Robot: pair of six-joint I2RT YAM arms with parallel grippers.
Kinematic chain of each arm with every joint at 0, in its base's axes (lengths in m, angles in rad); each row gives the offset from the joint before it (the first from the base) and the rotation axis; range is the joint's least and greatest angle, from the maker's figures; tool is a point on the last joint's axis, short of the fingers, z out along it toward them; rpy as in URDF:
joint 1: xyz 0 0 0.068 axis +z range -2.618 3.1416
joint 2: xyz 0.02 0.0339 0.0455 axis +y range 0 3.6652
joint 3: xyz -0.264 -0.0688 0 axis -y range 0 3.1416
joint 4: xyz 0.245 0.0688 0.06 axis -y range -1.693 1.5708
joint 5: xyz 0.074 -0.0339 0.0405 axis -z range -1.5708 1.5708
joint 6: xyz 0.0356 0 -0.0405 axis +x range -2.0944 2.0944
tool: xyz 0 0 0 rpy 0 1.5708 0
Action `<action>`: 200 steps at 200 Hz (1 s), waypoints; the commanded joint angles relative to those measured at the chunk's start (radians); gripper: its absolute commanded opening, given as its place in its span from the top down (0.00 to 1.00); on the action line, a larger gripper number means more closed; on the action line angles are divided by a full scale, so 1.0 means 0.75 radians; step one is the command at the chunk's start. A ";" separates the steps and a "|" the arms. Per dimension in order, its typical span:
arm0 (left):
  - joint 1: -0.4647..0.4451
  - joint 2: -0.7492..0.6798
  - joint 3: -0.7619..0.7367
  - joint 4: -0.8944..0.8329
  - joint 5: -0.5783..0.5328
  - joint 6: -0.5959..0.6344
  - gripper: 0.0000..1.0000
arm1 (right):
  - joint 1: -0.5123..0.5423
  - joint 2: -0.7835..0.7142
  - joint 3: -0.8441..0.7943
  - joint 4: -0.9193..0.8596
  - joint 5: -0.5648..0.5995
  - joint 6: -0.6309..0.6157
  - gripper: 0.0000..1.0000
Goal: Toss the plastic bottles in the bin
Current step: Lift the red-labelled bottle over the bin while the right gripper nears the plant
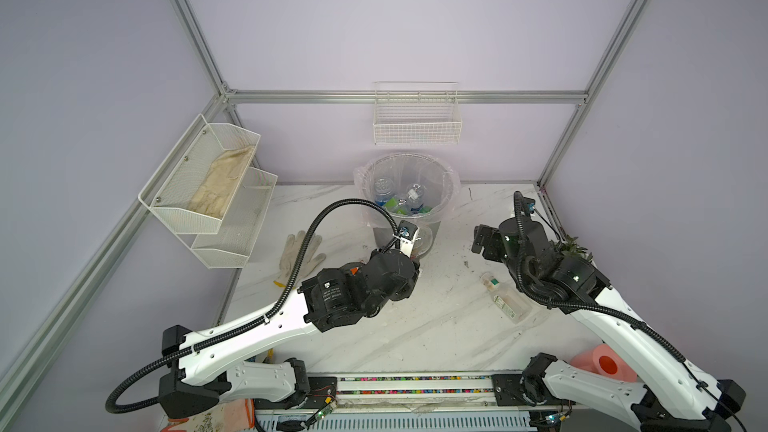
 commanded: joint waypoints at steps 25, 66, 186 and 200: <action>-0.003 -0.123 0.157 0.070 -0.121 0.108 0.60 | -0.008 -0.016 -0.037 -0.037 0.004 0.028 0.03; -0.003 -0.255 0.115 0.154 -0.178 0.153 0.60 | -0.008 -0.014 -0.055 -0.036 0.003 0.028 0.02; -0.006 -0.484 0.015 0.317 -0.194 0.299 0.59 | -0.008 0.000 -0.116 -0.031 -0.048 0.065 0.02; -0.003 -0.479 0.023 0.323 -0.195 0.310 0.59 | -0.009 -0.001 -0.133 -0.023 -0.057 0.069 0.02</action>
